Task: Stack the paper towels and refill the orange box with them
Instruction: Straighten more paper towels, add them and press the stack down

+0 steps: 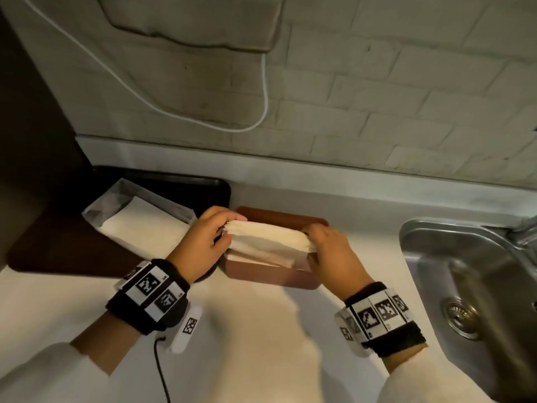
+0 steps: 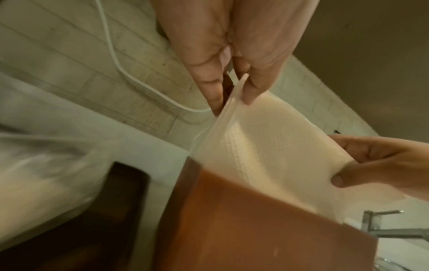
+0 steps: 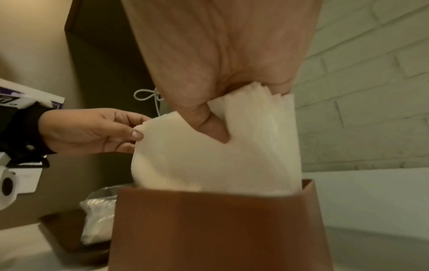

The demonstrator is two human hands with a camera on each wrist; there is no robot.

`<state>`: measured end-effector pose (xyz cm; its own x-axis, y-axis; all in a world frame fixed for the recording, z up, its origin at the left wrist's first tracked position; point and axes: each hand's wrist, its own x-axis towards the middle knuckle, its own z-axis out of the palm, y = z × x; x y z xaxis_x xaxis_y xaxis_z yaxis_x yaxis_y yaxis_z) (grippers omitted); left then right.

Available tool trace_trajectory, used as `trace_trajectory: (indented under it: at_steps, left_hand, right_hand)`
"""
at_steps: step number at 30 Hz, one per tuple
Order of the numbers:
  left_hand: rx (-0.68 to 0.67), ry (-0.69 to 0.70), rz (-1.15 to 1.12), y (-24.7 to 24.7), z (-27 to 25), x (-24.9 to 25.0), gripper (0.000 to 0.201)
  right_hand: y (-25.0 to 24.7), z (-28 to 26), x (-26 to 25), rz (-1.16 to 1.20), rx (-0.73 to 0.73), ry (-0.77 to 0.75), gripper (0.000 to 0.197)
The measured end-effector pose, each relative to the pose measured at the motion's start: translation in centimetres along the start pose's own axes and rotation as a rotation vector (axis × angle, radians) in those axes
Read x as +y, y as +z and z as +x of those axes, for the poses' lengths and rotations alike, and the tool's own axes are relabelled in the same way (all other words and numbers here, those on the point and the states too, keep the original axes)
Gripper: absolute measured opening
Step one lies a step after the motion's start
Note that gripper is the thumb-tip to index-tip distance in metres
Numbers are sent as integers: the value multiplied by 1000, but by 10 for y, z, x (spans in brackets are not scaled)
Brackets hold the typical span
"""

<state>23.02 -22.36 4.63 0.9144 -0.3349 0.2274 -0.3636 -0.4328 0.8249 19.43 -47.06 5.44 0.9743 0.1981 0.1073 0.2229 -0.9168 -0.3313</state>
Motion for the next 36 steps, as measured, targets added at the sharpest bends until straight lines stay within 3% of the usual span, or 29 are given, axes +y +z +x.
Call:
trace_trajectory:
  at_steps: [5, 11, 14, 17, 20, 24, 26, 30, 36]
  left_hand:
    - [-52, -17, -41, 9, 13, 8, 50]
    - [-210, -109, 162, 9, 16, -9, 62]
    - [-184, -68, 322, 7, 21, -2, 60]
    - [-171, 71, 617, 17, 23, 9, 63]
    - [-188, 197, 819, 40, 22, 13, 70]
    - [-119, 306, 851, 44, 24, 20, 69]
    - [-115, 301, 875, 40, 24, 22, 70]
    - [-194, 228, 927, 42, 16, 15, 71]
    - [-100, 225, 933, 34, 18, 12, 63]
  right_hand:
    - [-16, 7, 14, -35, 37, 34, 36]
    - [-11, 9, 9, -55, -41, 3, 42]
    - [-10, 9, 7, -190, -72, 33, 53]
    - [-11, 8, 1, -289, -83, 52, 63]
    - [-8, 7, 0, -331, -89, 38, 57]
    - [-10, 8, 7, -268, -55, 20, 49]
    - [-12, 9, 10, -271, -15, 14, 50]
    - [-5, 4, 10, -280, -100, 60, 58]
    - [-6, 2, 11, -229, 57, 6, 42]
